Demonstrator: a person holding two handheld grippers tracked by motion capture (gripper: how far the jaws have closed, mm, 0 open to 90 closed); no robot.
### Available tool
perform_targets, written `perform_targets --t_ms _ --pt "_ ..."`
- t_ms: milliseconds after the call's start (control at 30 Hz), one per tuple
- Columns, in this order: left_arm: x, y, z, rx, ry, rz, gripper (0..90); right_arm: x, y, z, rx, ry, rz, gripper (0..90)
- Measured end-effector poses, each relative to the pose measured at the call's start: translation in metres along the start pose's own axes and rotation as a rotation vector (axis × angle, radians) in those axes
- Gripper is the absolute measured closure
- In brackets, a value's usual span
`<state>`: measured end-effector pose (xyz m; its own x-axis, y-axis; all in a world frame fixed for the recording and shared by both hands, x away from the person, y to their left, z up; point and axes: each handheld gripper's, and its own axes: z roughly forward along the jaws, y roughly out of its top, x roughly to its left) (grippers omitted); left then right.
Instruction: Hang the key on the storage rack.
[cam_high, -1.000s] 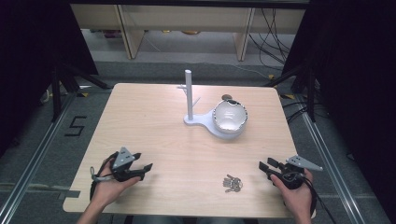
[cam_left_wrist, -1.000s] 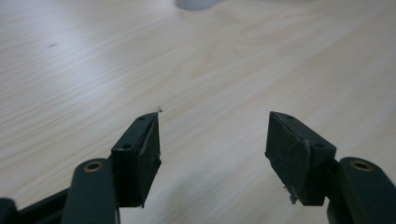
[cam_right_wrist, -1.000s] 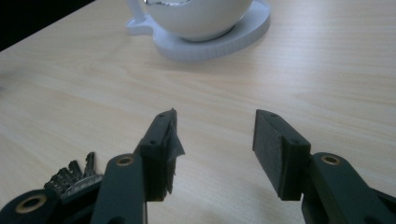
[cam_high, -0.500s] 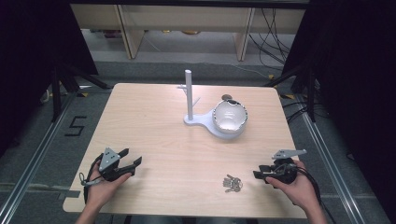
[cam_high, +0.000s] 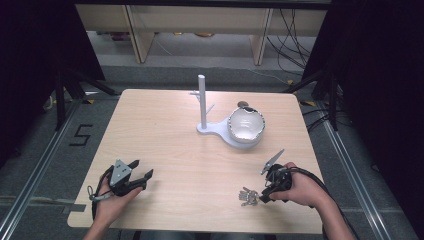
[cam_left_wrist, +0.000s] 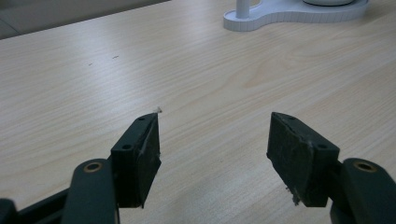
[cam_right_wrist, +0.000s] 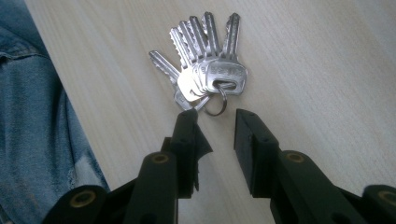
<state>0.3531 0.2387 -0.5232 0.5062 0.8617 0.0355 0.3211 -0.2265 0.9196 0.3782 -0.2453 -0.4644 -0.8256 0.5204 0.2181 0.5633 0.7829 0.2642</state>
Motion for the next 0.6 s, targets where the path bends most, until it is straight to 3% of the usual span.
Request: perform_targets --t_ms 133,200,300,333,367,433,500,533,600 --pt "0.000 0.000 0.000 0.005 -0.001 0.003 33.9 -0.001 0.003 0.004 0.034 0.012 0.005 71.6" --pt "-0.001 0.000 0.000 0.013 0.003 0.011 34.0 -0.003 0.004 0.006 0.037 0.029 -0.017 72.0" --pt "-0.001 0.000 0.000 0.012 0.002 0.014 34.0 -0.001 0.007 0.005 0.054 0.021 0.025 72.2" --pt "-0.002 0.000 0.000 0.013 0.002 0.014 34.0 -0.004 0.008 0.007 0.046 0.032 -0.009 72.2" --pt "-0.002 0.000 0.000 0.012 0.001 0.013 34.0 -0.003 0.010 0.007 0.074 0.017 0.027 72.2" --pt "-0.002 0.000 0.000 0.012 -0.001 0.007 34.0 -0.005 0.011 0.009 0.077 0.025 0.005 72.2" --pt "-0.002 0.000 -0.001 0.013 -0.002 0.003 34.0 -0.004 0.013 0.010 0.106 0.017 0.035 72.4" --pt "-0.002 0.000 -0.001 0.013 -0.002 0.002 34.0 -0.005 0.014 0.012 0.107 0.030 0.014 72.5" --pt "-0.002 0.000 0.000 0.015 -0.001 0.005 34.0 -0.004 0.015 0.011 0.130 0.014 0.020 72.5"
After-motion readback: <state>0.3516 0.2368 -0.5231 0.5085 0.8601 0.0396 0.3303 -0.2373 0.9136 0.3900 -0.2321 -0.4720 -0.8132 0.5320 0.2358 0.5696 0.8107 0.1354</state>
